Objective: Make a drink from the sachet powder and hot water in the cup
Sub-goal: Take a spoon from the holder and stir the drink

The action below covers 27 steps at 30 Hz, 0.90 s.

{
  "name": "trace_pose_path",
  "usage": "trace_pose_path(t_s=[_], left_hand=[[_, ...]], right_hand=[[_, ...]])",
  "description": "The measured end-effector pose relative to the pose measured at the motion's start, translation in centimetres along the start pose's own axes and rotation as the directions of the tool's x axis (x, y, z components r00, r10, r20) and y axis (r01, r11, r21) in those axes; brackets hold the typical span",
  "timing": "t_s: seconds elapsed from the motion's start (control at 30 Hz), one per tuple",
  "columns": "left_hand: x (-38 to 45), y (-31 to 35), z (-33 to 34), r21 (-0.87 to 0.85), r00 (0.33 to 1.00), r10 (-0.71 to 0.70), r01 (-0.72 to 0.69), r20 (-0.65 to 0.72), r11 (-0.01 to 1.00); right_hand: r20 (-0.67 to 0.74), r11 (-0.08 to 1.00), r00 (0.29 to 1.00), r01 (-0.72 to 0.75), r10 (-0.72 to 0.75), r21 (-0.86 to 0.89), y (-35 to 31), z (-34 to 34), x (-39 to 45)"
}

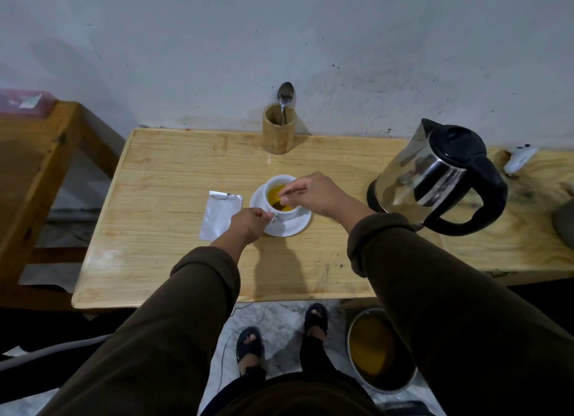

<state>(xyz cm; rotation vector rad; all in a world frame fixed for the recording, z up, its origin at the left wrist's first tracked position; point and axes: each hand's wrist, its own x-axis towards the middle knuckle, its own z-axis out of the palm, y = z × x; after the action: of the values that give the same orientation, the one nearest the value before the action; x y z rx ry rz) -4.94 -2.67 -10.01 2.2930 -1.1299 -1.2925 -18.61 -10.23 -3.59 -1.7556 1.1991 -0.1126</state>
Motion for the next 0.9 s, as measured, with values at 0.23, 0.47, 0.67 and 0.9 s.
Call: trace_pose_path(t_s=[0.23, 0.47, 0.67, 0.9], left_hand=[[0.0, 0.1, 0.2, 0.043, 1.000, 0.023, -0.022, -0.021, 0.999], [0.2, -0.1, 0.3, 0.135, 0.997, 0.070, -0.065, -0.037, 0.989], [0.3, -0.5, 0.7, 0.169, 0.993, 0.106, -0.096, -0.048, 0.981], [0.2, -0.7, 0.9, 0.142, 0.992, 0.105, -0.094, -0.070, 0.985]], right_hand=[[0.057, 0.977, 0.983, -0.179, 0.173, 0.116, 0.2, -0.2, -1.9], [0.009, 0.956, 0.968, -0.250, 0.252, 0.152, 1.5, -0.2, -4.1], [-0.035, 0.956, 0.960, -0.272, 0.277, 0.106, 3.0, 0.4, -5.6], [-0.119, 0.930, 0.925, -0.348, 0.362, 0.119, 5.2, 3.2, -5.9]])
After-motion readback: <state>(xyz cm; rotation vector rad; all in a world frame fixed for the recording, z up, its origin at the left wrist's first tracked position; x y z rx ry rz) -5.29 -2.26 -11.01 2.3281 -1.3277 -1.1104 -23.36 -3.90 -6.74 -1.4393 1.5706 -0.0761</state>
